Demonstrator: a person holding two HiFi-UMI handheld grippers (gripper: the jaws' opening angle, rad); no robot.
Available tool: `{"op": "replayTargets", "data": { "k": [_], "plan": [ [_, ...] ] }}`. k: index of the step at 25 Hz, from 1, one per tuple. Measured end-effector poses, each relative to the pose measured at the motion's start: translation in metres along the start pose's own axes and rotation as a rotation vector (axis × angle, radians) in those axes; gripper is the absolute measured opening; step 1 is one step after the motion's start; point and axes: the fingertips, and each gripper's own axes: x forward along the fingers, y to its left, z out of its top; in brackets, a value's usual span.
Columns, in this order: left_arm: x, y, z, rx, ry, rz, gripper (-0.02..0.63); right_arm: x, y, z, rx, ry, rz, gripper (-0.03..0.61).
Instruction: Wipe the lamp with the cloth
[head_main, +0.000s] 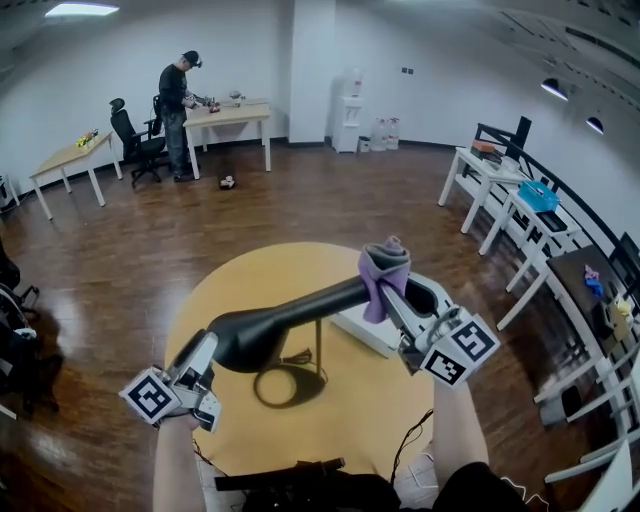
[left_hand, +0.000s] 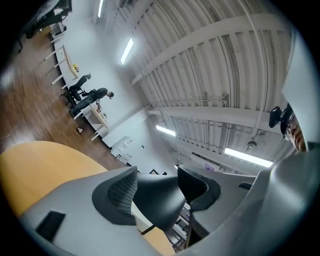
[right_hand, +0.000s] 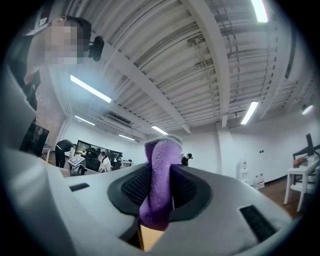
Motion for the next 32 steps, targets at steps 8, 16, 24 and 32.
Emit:
{"op": "replayTargets", "data": {
  "k": [8, 16, 24, 32],
  "plan": [
    [0.012, -0.008, 0.001, 0.018, -0.033, 0.018, 0.239, -0.003, -0.004, -0.004, 0.012, 0.003, -0.023, 0.094],
    [0.014, -0.006, 0.006, -0.003, -0.065, 0.005, 0.238, -0.01, -0.023, -0.063, 0.136, -0.036, -0.048, 0.095],
    [0.005, -0.004, -0.002, 0.008, -0.051, 0.017, 0.236, 0.022, 0.002, -0.075, 0.019, -0.063, 0.047, 0.095],
    [0.007, -0.008, -0.005, 0.059, -0.028, 0.039, 0.236, 0.033, 0.03, -0.095, -0.265, -0.029, 0.139, 0.094]
  ]
}}
